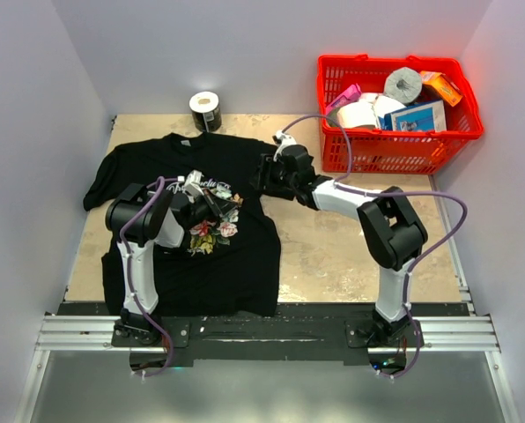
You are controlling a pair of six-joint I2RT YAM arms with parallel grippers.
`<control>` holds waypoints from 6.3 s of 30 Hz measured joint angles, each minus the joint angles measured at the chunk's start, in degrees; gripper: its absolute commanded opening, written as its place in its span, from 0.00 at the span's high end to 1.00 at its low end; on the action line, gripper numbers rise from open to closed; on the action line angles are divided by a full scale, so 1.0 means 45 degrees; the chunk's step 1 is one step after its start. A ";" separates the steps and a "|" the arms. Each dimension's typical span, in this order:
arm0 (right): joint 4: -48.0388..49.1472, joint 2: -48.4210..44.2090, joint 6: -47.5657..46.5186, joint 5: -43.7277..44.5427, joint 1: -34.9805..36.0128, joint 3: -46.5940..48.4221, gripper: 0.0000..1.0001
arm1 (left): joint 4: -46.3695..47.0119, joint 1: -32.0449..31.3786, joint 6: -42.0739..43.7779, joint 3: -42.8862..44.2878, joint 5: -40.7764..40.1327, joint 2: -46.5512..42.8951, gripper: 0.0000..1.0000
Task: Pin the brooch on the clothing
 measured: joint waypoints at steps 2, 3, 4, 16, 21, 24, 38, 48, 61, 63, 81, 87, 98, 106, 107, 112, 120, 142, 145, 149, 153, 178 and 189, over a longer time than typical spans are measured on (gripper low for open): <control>0.0005 0.0316 0.0005 -0.0102 0.0005 -0.0005 0.51 | 0.0165 0.0000 -0.0078 0.0010 0.0092 0.0078 1.00; 0.0005 0.0471 0.0010 -0.0121 0.0019 -0.0005 0.53 | 0.0199 0.0000 -0.0097 0.0010 0.0102 0.0097 1.00; 0.0005 0.0607 0.0005 -0.0151 0.0019 -0.0005 0.53 | 0.0243 0.0000 -0.0146 0.0010 0.0112 0.0117 1.00; 0.0039 0.2229 0.0010 -0.0306 0.0073 0.0316 0.73 | 0.0792 0.0146 -0.0874 -0.0287 0.0219 0.0233 1.00; -0.0058 0.2327 -0.0063 -0.0097 0.0078 0.0432 0.90 | 0.1054 0.0199 -0.1263 -0.0316 0.0403 0.0389 1.00; -0.0107 0.2385 -0.0034 -0.0005 0.0073 0.0466 0.93 | 0.1345 0.0253 -0.1627 -0.0316 0.0481 0.0554 1.00; -0.0296 0.2399 -0.0005 0.0257 0.0087 0.0466 0.83 | 0.1428 0.0262 -0.2059 -0.0423 0.0578 0.0554 1.00; -0.0622 0.1375 -0.0010 0.0257 0.0107 -0.0087 0.48 | 0.1360 0.0262 -0.2380 -0.0559 0.0714 0.0481 1.00; -0.0748 0.0869 0.0000 0.0063 0.0107 -0.0427 0.50 | 0.0860 0.0253 -0.2628 -0.0865 0.0869 0.0117 1.00; -0.0748 0.0869 0.0024 -0.0112 0.0107 -0.0432 0.47 | 0.0777 0.0253 -0.2701 -0.0899 0.0899 0.0073 1.00; -0.0068 0.0389 0.0884 -0.1807 0.0058 -0.1880 0.41 | -0.0117 0.0233 -0.3696 -0.1156 0.0899 -0.1384 1.00; 0.0418 -0.0729 0.1195 -0.2137 0.0010 -0.2113 0.41 | -0.0078 0.0219 -0.3716 -0.0262 0.1413 -0.2040 1.00; 0.1715 -0.1564 0.1977 -0.2817 -0.0714 -0.2929 0.39 | -0.0199 0.0058 -0.3725 0.0282 0.2924 -0.1899 1.00; 0.2647 -0.1418 0.2589 -0.3468 -0.1049 -0.3240 0.39 | -0.0214 0.0058 -0.4328 0.0287 0.3400 -0.1530 1.00; 0.2803 -0.1350 0.2657 -0.3507 -0.1073 -0.3240 0.39 | -0.0209 0.0058 -0.4371 0.0282 0.3415 -0.1530 1.00; 0.3162 -0.0860 0.2841 -0.3755 -0.1083 -0.3240 0.39 | -0.0204 0.0058 -0.4391 0.0282 0.3449 -0.1530 1.00; 0.3405 -0.0665 0.3065 -0.3929 -0.1083 -0.3347 0.39 | -0.0204 0.0024 -0.4367 0.0282 0.3453 -0.1530 1.00; 0.4036 -0.0622 0.3551 -0.4755 -0.1083 -0.3594 0.40 | -0.0204 -0.0092 -0.4255 0.0282 0.3444 -0.1530 1.00; 0.4002 -0.0622 0.3541 -0.4750 -0.1083 -0.3721 0.40 | -0.0204 -0.0097 -0.4255 0.0282 0.3444 -0.1530 1.00; 0.4012 -0.0622 0.3546 -0.4750 -0.1083 -0.3823 0.40 | -0.0204 -0.0097 -0.4255 0.0282 0.3444 -0.1530 1.00; 0.4012 -0.0622 0.3546 -0.4755 -0.1083 -0.3876 0.40 | -0.0204 -0.0131 -0.4250 0.0282 0.3434 -0.1530 1.00; 0.4323 -0.1734 0.4002 -0.4862 -0.1083 -0.4512 0.41 | -0.0209 -0.0345 -0.3031 0.0282 0.3322 -0.1710 1.00; 0.4401 -0.1734 0.4046 -0.4799 -0.0923 -0.4517 0.42 | -0.0219 -0.0345 -0.2555 0.0287 0.3215 -0.1787 1.00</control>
